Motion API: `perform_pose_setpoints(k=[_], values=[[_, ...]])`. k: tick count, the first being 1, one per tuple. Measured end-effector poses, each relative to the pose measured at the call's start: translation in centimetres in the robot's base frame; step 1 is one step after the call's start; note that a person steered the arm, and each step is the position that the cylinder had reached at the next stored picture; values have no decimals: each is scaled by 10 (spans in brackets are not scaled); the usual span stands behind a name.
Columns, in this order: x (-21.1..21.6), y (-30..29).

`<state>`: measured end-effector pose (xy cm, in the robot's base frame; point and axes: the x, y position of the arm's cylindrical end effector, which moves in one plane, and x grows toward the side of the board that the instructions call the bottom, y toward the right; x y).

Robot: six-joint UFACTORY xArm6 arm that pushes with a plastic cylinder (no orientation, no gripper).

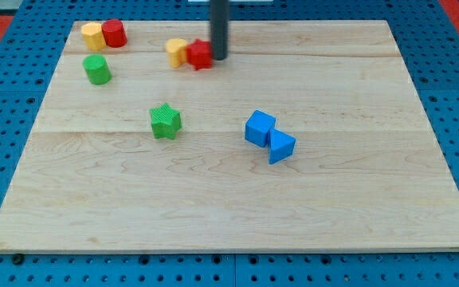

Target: Move the green circle close to the left of the red star

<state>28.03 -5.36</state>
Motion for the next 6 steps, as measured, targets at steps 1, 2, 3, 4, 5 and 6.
perform_pose_setpoints(k=[1, 2, 3, 4, 5, 6], values=[[0, -73], [3, -107], [24, -89], [60, -116], [72, -152], [53, -169]])
